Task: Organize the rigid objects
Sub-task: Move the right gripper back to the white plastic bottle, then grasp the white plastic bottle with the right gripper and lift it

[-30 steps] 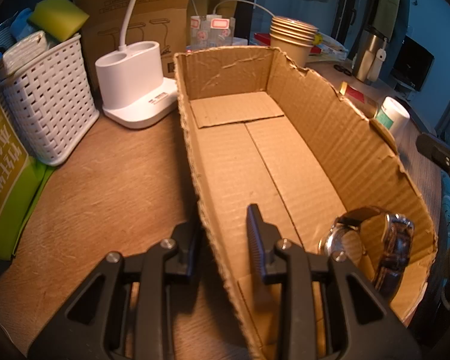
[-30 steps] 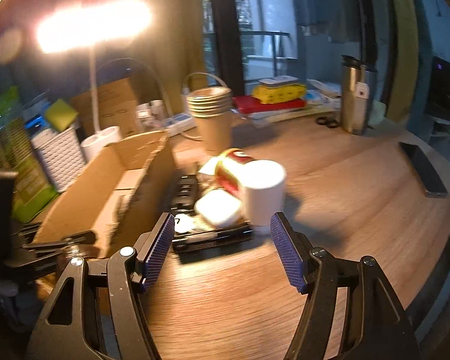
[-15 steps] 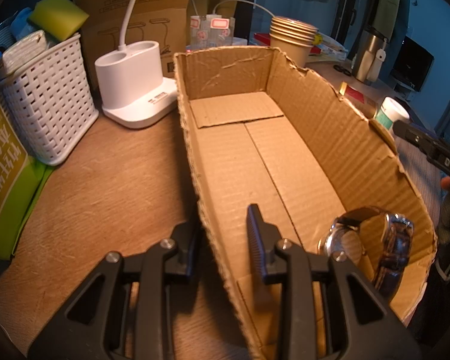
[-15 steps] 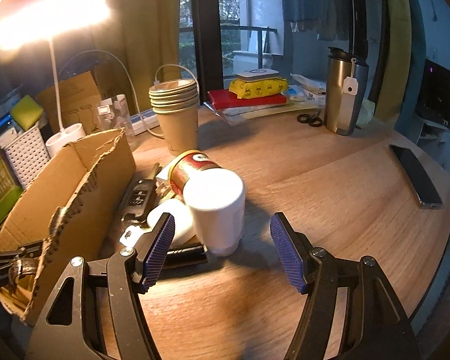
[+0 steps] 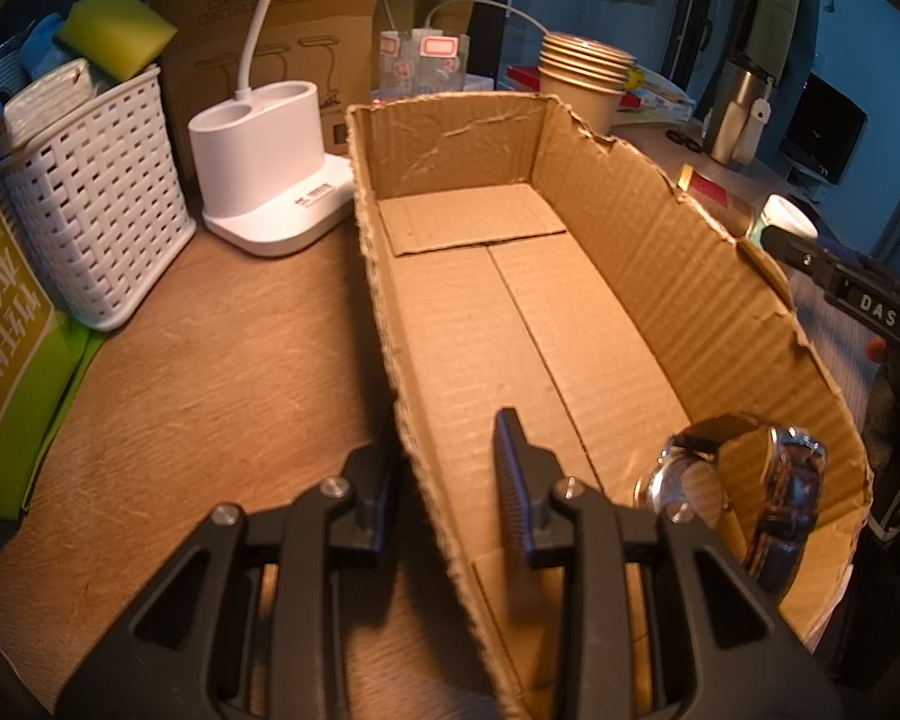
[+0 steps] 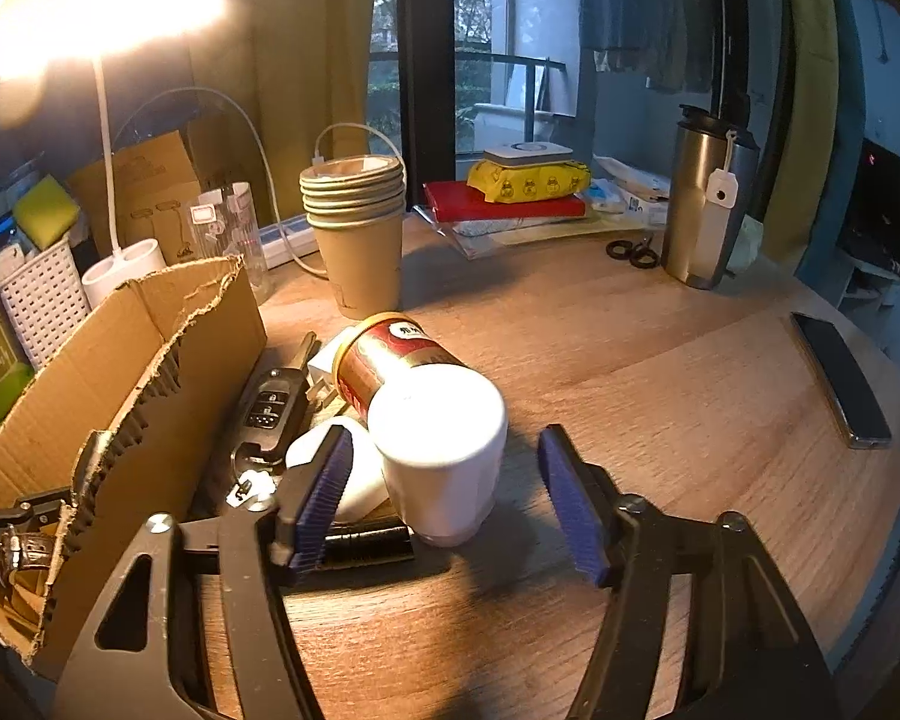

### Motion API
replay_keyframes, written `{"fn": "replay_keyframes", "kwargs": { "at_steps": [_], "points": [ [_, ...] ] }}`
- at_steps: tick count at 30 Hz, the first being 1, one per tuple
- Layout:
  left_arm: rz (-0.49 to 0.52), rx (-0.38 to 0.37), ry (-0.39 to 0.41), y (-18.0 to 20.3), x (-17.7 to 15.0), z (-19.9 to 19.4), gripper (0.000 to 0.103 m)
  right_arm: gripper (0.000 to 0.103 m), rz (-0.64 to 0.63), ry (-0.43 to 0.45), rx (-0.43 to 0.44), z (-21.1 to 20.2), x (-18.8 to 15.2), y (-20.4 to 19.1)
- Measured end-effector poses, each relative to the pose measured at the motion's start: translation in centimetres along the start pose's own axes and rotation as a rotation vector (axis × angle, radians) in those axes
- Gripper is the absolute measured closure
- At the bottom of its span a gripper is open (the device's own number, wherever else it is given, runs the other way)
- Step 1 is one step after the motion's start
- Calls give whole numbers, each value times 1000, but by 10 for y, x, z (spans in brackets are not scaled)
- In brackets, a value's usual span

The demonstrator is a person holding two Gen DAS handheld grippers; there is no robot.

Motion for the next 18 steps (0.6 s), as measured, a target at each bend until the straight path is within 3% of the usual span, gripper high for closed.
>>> {"fn": "replay_keyframes", "kwargs": {
  "at_steps": [5,7,18],
  "points": [
    [0,0,0,-1,0,0,72,47,10,-15,9,5,-1,3],
    [0,-1,0,-1,0,0,72,58,8,-12,9,4,-1,3],
    [-1,-1,0,-1,0,0,72,57,17,35,8,-14,3,7]
  ]
}}
Point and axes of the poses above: each gripper's, at about its wrist camera, not at the fingertips, and z roughly the way its jaws point, y to its right, x to its top, the point moved 3 cm from there along z, roughly the way its jaws point, and after that the axes turned 2 degrees about -x, right-handed, at the moved point
